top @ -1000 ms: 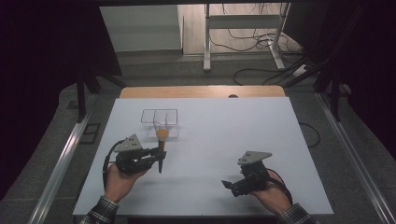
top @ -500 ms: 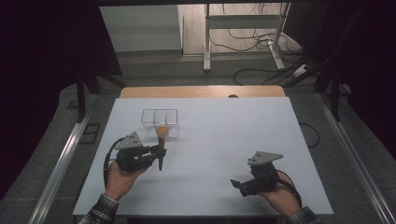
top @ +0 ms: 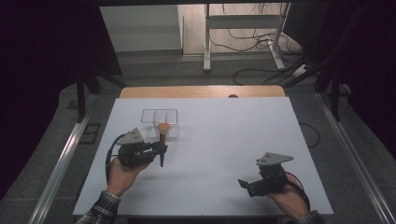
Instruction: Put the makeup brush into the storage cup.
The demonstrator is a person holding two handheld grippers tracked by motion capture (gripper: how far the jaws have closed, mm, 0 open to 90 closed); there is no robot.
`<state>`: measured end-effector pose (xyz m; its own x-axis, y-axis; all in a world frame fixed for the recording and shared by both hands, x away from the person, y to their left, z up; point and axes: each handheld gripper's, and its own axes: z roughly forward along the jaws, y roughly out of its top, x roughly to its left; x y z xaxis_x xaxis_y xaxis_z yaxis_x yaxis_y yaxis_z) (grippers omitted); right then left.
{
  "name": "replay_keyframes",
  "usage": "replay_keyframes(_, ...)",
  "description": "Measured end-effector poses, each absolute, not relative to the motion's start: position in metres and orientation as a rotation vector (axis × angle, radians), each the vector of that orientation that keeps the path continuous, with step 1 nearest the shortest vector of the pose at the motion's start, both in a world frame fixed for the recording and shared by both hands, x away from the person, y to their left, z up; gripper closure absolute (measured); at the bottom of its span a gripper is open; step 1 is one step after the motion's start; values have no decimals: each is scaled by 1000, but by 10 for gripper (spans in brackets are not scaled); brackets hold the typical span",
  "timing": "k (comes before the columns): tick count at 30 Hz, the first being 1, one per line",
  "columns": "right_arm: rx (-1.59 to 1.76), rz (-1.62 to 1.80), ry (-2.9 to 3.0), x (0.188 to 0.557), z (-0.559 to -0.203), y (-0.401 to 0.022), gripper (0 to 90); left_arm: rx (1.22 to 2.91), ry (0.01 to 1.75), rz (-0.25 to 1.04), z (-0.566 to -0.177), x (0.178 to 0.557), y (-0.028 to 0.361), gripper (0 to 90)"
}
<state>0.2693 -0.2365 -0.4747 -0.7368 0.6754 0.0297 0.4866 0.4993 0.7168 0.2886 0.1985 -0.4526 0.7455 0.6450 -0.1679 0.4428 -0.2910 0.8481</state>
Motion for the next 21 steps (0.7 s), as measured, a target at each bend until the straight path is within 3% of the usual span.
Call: replay_keyframes(21,1075,1041,2426,267,-478,-261,0,1939,840,267,-447,308,197,736)
